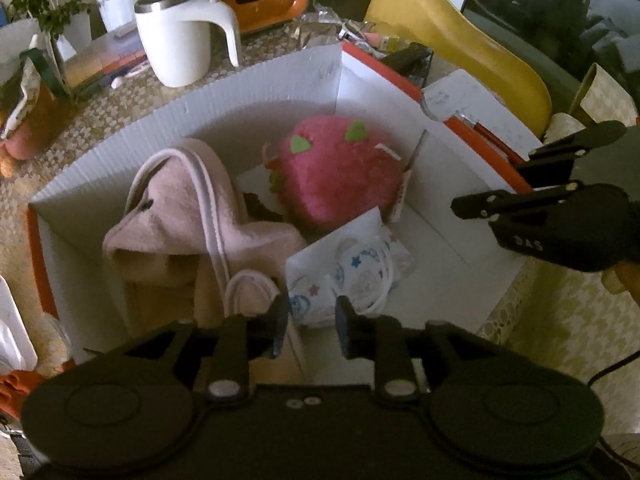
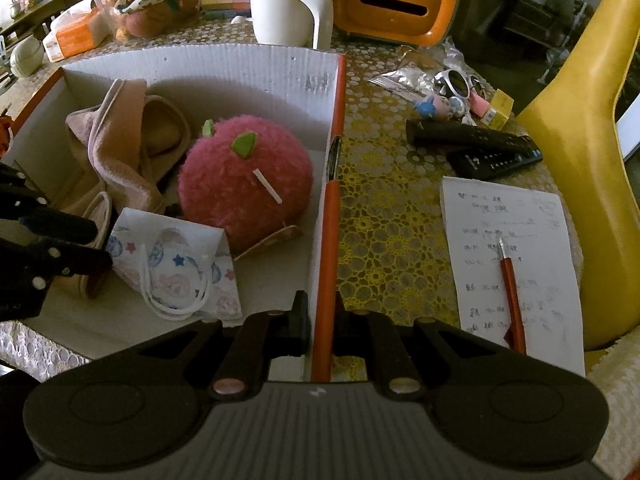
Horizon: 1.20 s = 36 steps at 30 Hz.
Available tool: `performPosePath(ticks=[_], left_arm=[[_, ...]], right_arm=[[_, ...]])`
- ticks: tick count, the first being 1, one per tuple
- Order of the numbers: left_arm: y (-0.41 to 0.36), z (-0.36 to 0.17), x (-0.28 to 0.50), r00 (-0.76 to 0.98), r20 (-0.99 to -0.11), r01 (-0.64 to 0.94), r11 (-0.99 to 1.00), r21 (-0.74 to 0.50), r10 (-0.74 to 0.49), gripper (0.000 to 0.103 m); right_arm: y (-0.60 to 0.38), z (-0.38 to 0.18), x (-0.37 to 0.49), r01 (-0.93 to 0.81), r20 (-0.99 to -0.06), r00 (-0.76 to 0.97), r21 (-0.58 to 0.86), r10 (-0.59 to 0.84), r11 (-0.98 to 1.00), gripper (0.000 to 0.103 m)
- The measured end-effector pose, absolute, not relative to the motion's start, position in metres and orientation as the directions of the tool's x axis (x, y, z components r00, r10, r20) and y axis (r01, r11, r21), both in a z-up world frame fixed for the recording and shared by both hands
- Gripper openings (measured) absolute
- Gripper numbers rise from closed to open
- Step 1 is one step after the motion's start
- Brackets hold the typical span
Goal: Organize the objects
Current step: 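Carry the white mask packet into the shoebox and release it, then move the left gripper to the blue-and-white box and grasp it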
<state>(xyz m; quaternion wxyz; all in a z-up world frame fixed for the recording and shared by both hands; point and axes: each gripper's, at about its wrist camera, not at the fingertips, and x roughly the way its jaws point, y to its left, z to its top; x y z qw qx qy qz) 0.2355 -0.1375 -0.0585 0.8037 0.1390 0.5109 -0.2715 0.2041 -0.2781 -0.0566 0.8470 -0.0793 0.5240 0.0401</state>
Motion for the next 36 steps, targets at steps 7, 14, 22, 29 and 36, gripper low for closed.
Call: performPosePath(ticks=[7,14,22,29,36], left_arm=[[-0.135,-0.048,0.224,0.365,-0.878,0.582,0.812,-0.045,-0.311,0.041],[-0.125,-0.037,0.215,0.407,-0.854,0.562,0.826,-0.044,-0.323,0.047],[-0.106,-0.021,0.204,0.491,-0.816,0.519,0.855,-0.008,-0.305,0.054],[-0.080,-0.007,0.197,0.563,-0.781,0.447,0.894,0.011,-0.272,0.058],[-0.041,0.005,0.191,0.631,-0.747,0.354,0.934,0.038,-0.209,0.064]], right_arm=[[-0.276,-0.057,0.204,-0.141,-0.894,0.447,-0.106,-0.032,0.984,0.010],[-0.274,-0.059,0.203,-0.145,-0.893,0.448,-0.121,-0.044,0.982,0.010],[-0.275,-0.059,0.203,-0.161,-0.892,0.450,-0.126,-0.041,0.979,0.010],[-0.275,-0.059,0.202,-0.163,-0.891,0.452,-0.127,-0.040,0.978,0.010],[-0.275,-0.059,0.201,-0.166,-0.889,0.455,-0.129,-0.041,0.978,0.010]])
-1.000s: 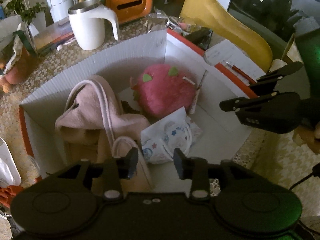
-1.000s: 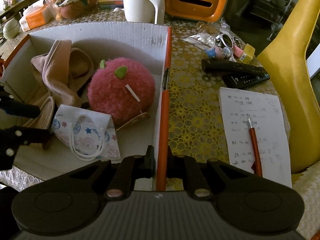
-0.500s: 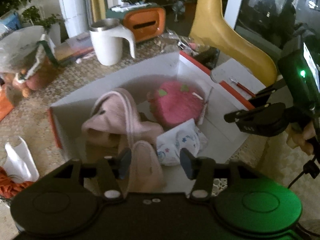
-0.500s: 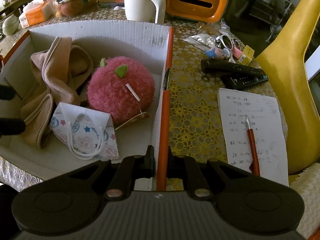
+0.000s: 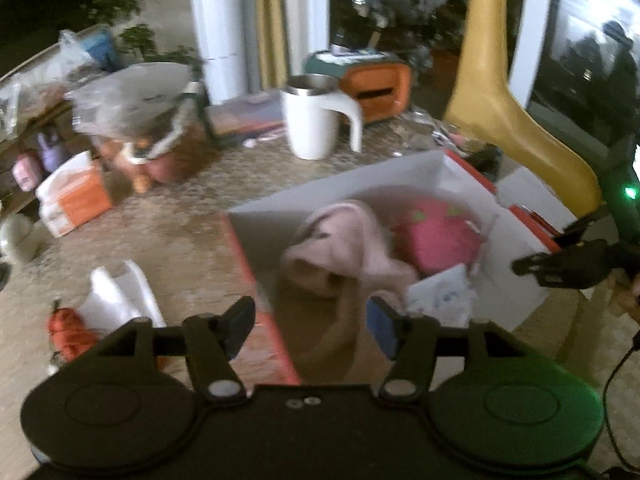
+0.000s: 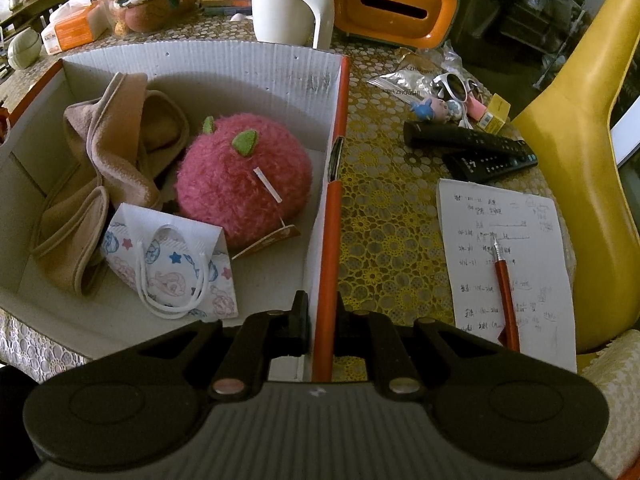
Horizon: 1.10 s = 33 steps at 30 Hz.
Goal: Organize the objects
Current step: 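Move the left gripper to the blue-and-white box and grasp it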
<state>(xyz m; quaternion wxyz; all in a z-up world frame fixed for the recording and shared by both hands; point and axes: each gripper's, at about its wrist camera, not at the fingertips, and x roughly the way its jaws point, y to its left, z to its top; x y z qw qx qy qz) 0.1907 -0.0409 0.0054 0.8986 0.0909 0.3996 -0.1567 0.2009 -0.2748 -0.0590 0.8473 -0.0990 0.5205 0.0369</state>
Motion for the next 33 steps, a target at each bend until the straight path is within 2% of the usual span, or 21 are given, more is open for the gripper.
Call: performPosePath(ticks=[7,13,15,16,24,33], left_arm=[[0.016,0.015,0.185,0.681,-0.725,0.230,0.970,0.074,-0.106,0.073],[0.054,0.014,0.178,0.692,-0.721,0.151,0.983,0.102,-0.032,0.087],[0.063,0.011,0.176,0.692,-0.722,0.135,0.986,0.096,-0.025,0.097],[0.067,0.009,0.175,0.688,-0.725,0.129,0.988,0.088,-0.025,0.098],[0.075,-0.019,0.153,0.655,-0.750,0.165,0.986,0.017,-0.097,0.101],[0.050,-0.066,0.127,0.586,-0.803,0.282,0.957,0.069,-0.114,0.101]], right_arm=[[-0.275,-0.059,0.202,-0.167,-0.890,0.455,-0.130,-0.041,0.977,0.010],[-0.275,-0.059,0.202,-0.167,-0.890,0.454,-0.130,-0.041,0.977,0.010],[-0.274,-0.059,0.202,-0.168,-0.890,0.454,-0.131,-0.041,0.977,0.010],[-0.275,-0.059,0.202,-0.167,-0.890,0.454,-0.131,-0.042,0.977,0.010],[-0.274,-0.060,0.205,-0.165,-0.891,0.450,-0.139,-0.051,0.976,0.011],[-0.274,-0.060,0.204,-0.166,-0.891,0.450,-0.140,-0.051,0.976,0.011]])
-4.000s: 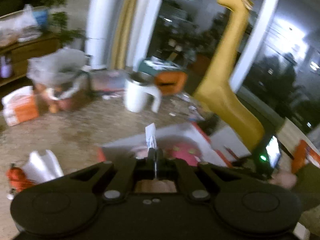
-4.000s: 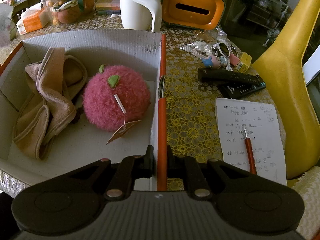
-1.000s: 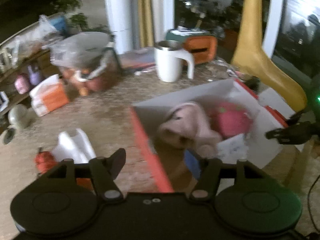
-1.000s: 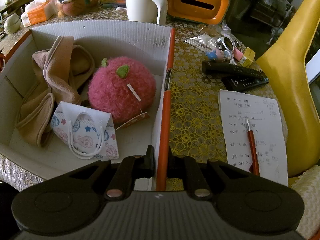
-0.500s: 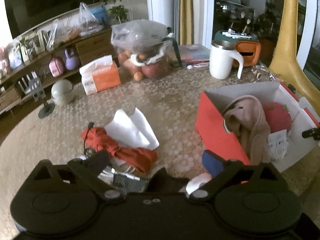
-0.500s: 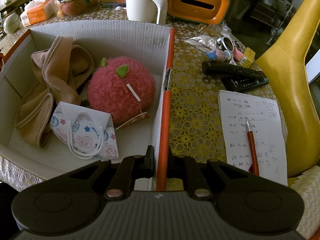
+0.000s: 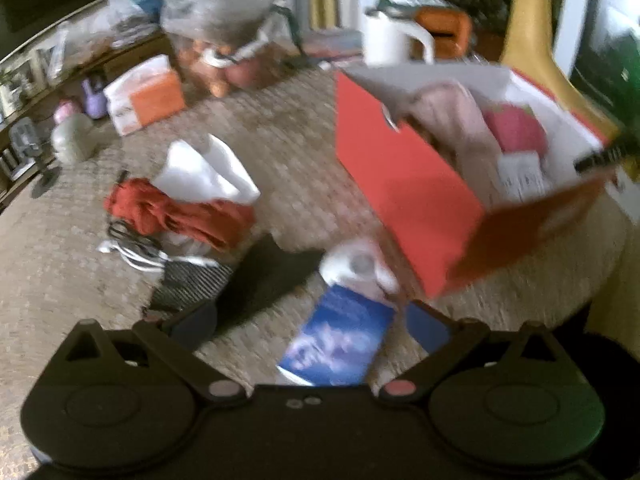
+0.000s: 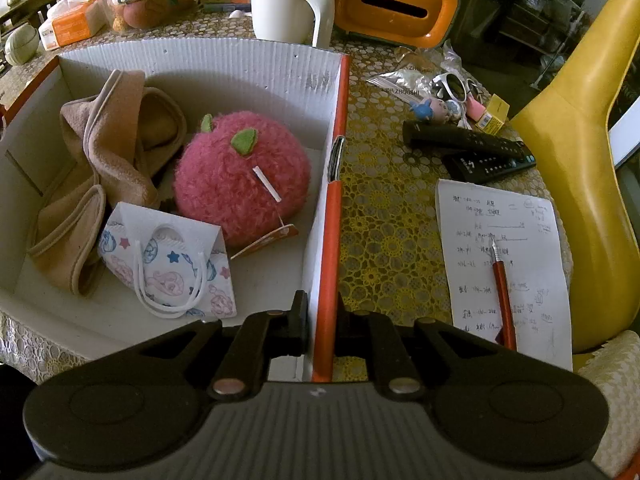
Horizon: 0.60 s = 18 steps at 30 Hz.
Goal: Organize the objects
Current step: 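Move the left gripper to the blue-and-white box and grasp it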
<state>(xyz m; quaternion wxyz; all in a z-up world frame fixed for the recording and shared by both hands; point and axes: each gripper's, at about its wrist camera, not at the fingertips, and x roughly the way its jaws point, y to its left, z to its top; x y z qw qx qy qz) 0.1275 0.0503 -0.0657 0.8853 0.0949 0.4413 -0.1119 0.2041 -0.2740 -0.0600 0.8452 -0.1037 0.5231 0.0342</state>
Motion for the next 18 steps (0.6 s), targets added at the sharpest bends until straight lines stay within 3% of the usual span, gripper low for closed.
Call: performPosePath(ticks=[8,18], left_arm=[[0.038,-0.098,0.124,0.521,-0.847,0.357,0.928,0.102,-0.108,0.095],[0.047,-0.110,0.127,0.514,-0.851,0.325,0.942,0.077,-0.107,0.073]], right_arm=[[-0.274,-0.061,0.203,-0.167,-0.892,0.450,-0.140,-0.051,0.976,0.011],[-0.273,-0.061,0.203,-0.166,-0.892,0.450,-0.140,-0.051,0.976,0.011]])
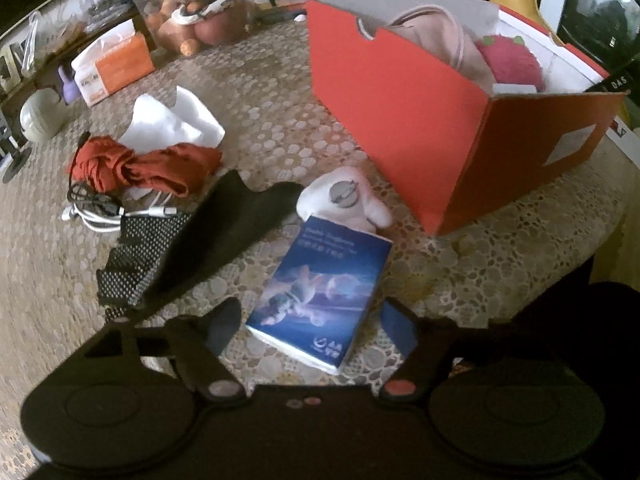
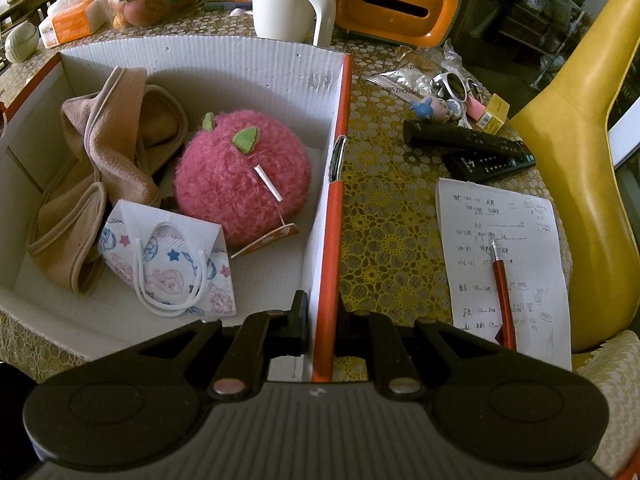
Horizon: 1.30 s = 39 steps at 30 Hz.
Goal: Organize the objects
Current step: 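Move the left gripper to the blue-and-white box and grasp it, then carry the blue-and-white box into the shoebox and release it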
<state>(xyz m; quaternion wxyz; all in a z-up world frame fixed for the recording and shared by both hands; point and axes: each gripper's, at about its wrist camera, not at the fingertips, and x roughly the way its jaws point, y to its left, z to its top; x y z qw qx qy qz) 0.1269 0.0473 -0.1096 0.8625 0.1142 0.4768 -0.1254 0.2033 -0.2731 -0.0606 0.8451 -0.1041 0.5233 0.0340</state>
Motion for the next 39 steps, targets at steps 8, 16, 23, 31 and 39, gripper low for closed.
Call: performPosePath(ticks=[8,16,23,31,39], left_arm=[[0.050,-0.105,0.126,0.521,-0.845,0.311,0.949,0.059,-0.118,0.060],[0.052,-0.073,0.117,0.573,-0.809,0.275,0.961,0.034,-0.135,0.053],[0.056,-0.028,0.107,0.627,-0.757,0.280,0.960,-0.002,-0.184,0.050],[0.049,0.015,0.107,0.684,-0.697,0.303,0.953,0.006,-0.213,0.050],[0.015,0.044,0.124,0.702,-0.650,0.391,0.920,0.012,-0.290,0.050]], right_arm=[[-0.273,-0.061,0.204,-0.164,-0.891,0.451,-0.140,-0.052,0.976,0.011],[-0.273,-0.061,0.204,-0.164,-0.890,0.452,-0.139,-0.051,0.977,0.011],[-0.274,-0.061,0.204,-0.163,-0.890,0.453,-0.139,-0.051,0.977,0.011],[-0.273,-0.062,0.204,-0.165,-0.889,0.456,-0.138,-0.049,0.976,0.011],[-0.271,-0.062,0.205,-0.167,-0.890,0.454,-0.138,-0.048,0.976,0.011]])
